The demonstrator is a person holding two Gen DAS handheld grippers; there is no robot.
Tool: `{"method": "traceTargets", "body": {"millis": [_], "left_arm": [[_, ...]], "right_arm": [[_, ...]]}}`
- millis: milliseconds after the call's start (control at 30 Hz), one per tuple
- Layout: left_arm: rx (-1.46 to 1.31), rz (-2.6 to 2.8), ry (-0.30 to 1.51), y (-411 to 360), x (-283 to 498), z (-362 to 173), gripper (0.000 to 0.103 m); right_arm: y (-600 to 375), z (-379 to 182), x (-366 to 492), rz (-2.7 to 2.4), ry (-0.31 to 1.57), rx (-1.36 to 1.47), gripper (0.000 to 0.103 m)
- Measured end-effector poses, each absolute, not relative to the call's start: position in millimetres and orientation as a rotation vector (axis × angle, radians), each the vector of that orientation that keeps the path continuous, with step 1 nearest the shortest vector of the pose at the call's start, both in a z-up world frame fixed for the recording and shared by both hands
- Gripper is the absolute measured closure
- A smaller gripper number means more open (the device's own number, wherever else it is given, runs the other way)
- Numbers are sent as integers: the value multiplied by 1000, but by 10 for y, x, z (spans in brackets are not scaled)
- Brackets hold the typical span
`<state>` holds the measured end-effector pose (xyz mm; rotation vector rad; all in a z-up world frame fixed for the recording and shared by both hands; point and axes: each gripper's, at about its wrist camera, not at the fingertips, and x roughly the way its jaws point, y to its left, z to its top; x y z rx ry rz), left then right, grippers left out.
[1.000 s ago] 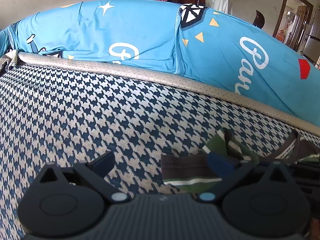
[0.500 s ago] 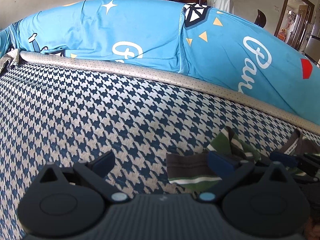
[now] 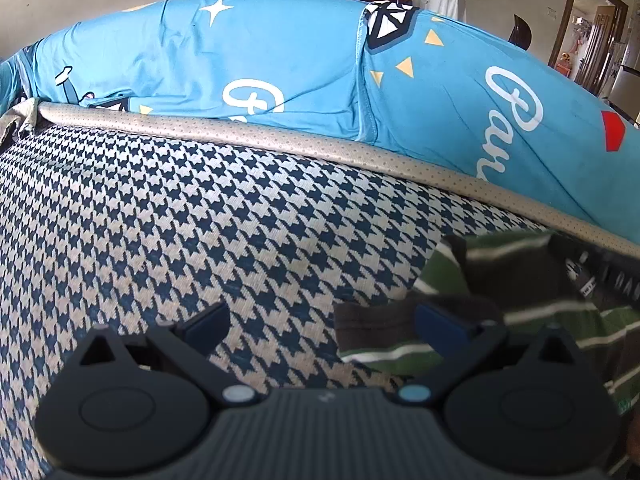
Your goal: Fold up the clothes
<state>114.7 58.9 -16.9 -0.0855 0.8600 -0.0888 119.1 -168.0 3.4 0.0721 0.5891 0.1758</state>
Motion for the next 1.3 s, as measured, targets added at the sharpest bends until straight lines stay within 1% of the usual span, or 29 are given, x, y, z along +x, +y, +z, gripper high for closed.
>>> {"method": "traceTargets", "body": {"millis": [300,400,500,633,767,833,900,1000,1067,1300], "left_arm": [[-76,-62,864,618,1162,-193,0],[-77,-60,864,632,1154,-202,0],[-86,-62,861,645,1148,-188,0],[-95,-70,856,649,1139,-158,0],[-103,-74,851,667,1128,-128,0],[-109,-76,849,679,1123,-111,0],[-110,-77,844,687,1117,-98,0],[-114,-78,842,699,1108,-89,0],[-116,-79,842,705,1105,-87,0],[-114,-72,835,735,1090,-57,0]], "right_arm": [[-1747,221,1367,-29,414,112,97],[-1772,169,1425,-85,449,83,96],[-1804,207,1355,-119,423,63,95],[-1791,240,1281,32,460,78,94],[-1721,126,1254,165,546,97,94],[-1693,64,1230,214,581,101,92],[-1662,16,1209,240,604,91,83],[-1617,-44,1192,268,633,75,75],[-1586,-82,1188,271,645,66,72],[-1570,-111,1183,290,678,80,72]]}}
